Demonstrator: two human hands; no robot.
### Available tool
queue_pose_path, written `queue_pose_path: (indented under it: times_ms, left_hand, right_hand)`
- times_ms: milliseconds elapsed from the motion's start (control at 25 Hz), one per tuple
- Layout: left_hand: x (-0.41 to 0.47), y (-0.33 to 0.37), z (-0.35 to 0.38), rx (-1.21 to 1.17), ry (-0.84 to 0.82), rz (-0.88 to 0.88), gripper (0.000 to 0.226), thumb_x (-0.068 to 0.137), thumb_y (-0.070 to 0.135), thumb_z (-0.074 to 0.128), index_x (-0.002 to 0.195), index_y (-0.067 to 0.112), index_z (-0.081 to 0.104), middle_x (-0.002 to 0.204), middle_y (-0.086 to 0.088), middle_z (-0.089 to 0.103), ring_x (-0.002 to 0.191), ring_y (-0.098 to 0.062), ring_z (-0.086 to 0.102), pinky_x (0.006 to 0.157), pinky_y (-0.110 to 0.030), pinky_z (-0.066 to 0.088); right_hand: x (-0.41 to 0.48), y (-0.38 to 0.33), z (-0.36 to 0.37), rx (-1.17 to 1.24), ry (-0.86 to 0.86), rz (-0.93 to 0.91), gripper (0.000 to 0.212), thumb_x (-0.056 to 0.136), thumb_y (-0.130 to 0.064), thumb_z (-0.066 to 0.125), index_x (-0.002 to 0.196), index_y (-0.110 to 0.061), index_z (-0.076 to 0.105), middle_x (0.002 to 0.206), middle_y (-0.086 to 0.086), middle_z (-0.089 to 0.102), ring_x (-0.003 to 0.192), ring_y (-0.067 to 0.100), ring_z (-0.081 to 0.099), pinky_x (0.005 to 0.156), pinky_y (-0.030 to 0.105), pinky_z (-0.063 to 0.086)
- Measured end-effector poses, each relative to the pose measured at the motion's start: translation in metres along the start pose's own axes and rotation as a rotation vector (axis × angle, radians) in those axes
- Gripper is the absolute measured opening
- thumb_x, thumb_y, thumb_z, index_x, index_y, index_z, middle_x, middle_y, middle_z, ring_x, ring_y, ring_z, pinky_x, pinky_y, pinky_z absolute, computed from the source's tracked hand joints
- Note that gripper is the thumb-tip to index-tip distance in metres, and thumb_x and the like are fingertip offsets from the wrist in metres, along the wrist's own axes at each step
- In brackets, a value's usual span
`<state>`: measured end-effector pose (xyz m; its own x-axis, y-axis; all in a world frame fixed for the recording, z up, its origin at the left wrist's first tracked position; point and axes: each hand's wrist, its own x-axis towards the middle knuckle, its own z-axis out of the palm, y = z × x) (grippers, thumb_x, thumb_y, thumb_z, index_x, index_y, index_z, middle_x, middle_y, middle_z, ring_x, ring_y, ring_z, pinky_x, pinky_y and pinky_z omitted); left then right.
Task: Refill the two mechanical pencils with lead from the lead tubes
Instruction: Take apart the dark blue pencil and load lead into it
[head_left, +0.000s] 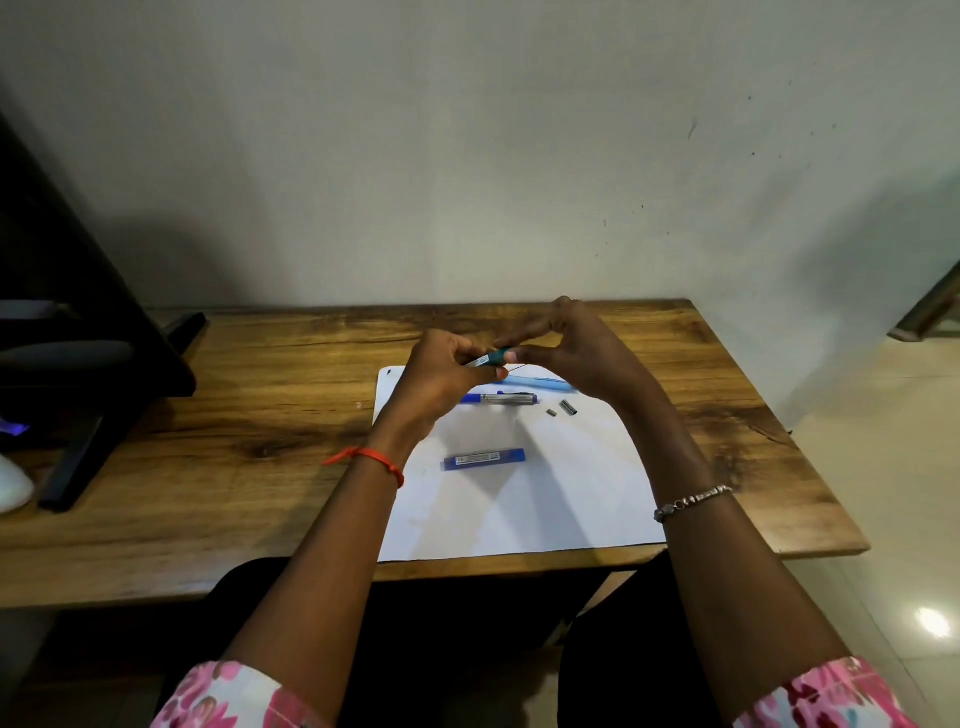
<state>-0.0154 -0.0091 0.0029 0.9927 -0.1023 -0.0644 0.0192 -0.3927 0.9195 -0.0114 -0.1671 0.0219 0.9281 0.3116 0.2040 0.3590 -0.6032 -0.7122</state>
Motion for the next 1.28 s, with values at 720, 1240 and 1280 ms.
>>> queue_pose_path:
  times_ms: [720,1240,1280]
  left_hand:
    - [0.003,-0.007,-0.065,0.271,-0.27,-0.172,0.017,0.083,0.003,0.063,0.097,0.011,0.064,0.077,-0.003,0.066,0.071,-0.009,0.059,0.066,-0.023,0.044]
    - [-0.001,0.0,-0.032,-0.094,-0.192,-0.123,0.015,0.079,0.001,0.067,0.083,0.016,0.066,0.079,-0.002,0.066,0.073,-0.009,0.061,0.065,-0.02,0.051]
    - [-0.001,0.0,-0.03,-0.119,-0.191,-0.115,0.015,0.079,0.002,0.067,0.086,0.015,0.067,0.082,-0.003,0.067,0.074,-0.009,0.061,0.066,-0.02,0.051]
  right_hand:
    - [-0.001,0.02,-0.007,-0.062,-0.134,0.239,0.019,0.072,0.002,0.072,0.091,0.0,0.074,0.083,0.016,0.072,0.061,0.005,0.055,0.058,0.02,0.04]
    - [0.0,-0.001,0.006,0.315,-0.048,0.257,0.018,0.074,-0.009,0.074,0.092,-0.004,0.074,0.076,0.002,0.073,0.066,-0.004,0.06,0.063,0.003,0.044]
    - [0.0,-0.002,0.006,0.349,-0.032,0.256,0.018,0.075,-0.007,0.073,0.093,-0.004,0.073,0.069,-0.005,0.072,0.063,-0.004,0.059,0.059,0.004,0.044]
